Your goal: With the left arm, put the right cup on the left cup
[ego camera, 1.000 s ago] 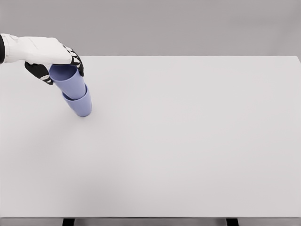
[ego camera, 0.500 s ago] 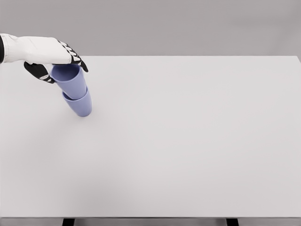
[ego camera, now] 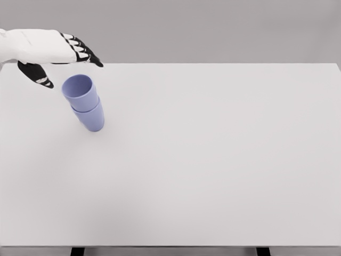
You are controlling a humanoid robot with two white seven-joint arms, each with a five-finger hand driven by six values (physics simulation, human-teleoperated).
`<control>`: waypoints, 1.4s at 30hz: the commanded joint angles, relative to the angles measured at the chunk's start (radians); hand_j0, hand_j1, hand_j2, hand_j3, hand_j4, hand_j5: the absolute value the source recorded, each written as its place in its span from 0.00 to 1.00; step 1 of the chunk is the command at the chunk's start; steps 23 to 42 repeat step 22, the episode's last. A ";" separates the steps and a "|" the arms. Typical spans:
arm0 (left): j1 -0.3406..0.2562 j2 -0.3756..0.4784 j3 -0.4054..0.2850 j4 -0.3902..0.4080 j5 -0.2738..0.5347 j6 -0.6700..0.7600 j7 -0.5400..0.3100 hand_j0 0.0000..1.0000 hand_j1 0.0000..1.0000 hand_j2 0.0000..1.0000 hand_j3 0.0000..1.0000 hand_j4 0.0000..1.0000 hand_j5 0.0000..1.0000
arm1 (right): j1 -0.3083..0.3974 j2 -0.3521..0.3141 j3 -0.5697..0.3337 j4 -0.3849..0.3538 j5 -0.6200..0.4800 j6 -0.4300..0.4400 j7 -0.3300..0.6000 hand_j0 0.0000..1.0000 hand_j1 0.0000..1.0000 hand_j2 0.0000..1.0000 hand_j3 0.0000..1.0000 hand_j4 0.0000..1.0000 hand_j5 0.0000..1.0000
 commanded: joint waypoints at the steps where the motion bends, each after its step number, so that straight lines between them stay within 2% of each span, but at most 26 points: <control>1: 0.000 0.059 0.068 -0.052 0.027 -0.075 0.000 1.00 1.00 1.00 1.00 1.00 1.00 | 0.000 0.000 0.000 0.000 0.000 0.001 0.000 1.00 1.00 1.00 1.00 1.00 1.00; 4: 0.001 0.127 0.097 -0.096 0.133 -0.212 0.000 1.00 1.00 1.00 1.00 1.00 1.00 | 0.000 0.000 0.000 0.000 0.000 -0.001 0.000 1.00 1.00 1.00 1.00 1.00 1.00; 6: 0.003 0.145 0.096 -0.104 0.188 -0.212 0.000 1.00 1.00 1.00 1.00 1.00 1.00 | 0.000 0.000 0.000 0.000 -0.002 -0.001 0.000 1.00 1.00 1.00 1.00 1.00 1.00; 8: 0.029 0.151 0.097 -0.110 0.219 -0.212 0.000 1.00 1.00 1.00 1.00 1.00 1.00 | 0.000 0.000 0.000 0.000 0.000 0.001 0.000 1.00 1.00 1.00 1.00 1.00 1.00; 14: 0.054 0.147 0.088 -0.141 0.222 -0.212 0.000 1.00 1.00 1.00 1.00 1.00 1.00 | 0.000 0.000 0.000 0.000 0.000 0.001 0.000 1.00 1.00 1.00 1.00 1.00 1.00; 15: 0.081 0.124 0.088 -0.141 0.222 -0.212 0.000 1.00 1.00 1.00 1.00 1.00 1.00 | 0.000 0.000 0.000 0.000 0.000 -0.001 0.000 1.00 1.00 1.00 1.00 1.00 1.00; 19: 0.117 0.069 0.085 -0.141 0.220 -0.212 0.000 1.00 1.00 1.00 1.00 1.00 1.00 | 0.000 0.000 0.000 0.000 0.000 -0.001 0.000 1.00 1.00 1.00 1.00 1.00 1.00; 42: 0.117 0.069 0.087 -0.141 0.220 -0.212 0.000 1.00 1.00 1.00 1.00 1.00 1.00 | 0.000 0.000 0.000 0.000 0.000 -0.001 0.000 1.00 1.00 1.00 1.00 1.00 1.00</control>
